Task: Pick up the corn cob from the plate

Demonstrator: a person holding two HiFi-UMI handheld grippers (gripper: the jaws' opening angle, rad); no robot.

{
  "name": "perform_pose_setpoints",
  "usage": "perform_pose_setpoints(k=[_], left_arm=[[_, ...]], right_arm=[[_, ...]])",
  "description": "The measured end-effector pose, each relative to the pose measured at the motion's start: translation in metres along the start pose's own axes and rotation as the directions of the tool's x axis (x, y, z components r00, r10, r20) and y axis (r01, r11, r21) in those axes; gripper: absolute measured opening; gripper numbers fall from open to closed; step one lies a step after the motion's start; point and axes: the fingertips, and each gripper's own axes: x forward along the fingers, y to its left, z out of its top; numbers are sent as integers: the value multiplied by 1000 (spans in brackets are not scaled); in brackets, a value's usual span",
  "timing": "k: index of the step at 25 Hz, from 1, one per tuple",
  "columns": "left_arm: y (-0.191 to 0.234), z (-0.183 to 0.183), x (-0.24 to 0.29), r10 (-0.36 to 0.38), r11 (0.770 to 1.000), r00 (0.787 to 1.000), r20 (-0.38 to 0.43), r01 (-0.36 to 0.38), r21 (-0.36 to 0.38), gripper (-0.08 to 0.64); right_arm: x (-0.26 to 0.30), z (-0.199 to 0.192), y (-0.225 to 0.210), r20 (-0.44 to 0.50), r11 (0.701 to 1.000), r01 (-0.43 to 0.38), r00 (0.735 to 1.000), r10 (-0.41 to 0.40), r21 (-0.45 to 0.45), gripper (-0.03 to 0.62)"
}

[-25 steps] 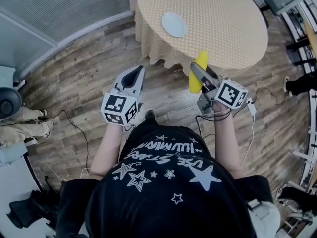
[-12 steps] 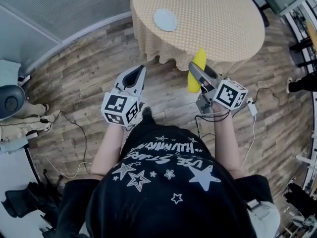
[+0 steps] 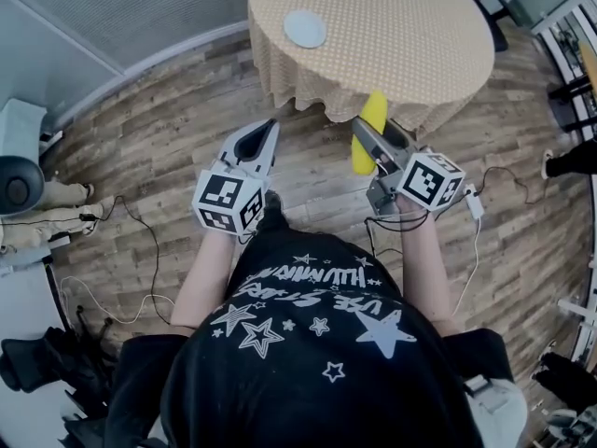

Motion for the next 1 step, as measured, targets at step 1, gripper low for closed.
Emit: perform_pose_setpoints(k=[1], left_arm=[[-5, 0, -1, 1, 1000, 1000, -2, -1, 1, 8]], right_arm=[[-5, 0, 1, 3, 1000, 5, 1000, -5, -7, 255]])
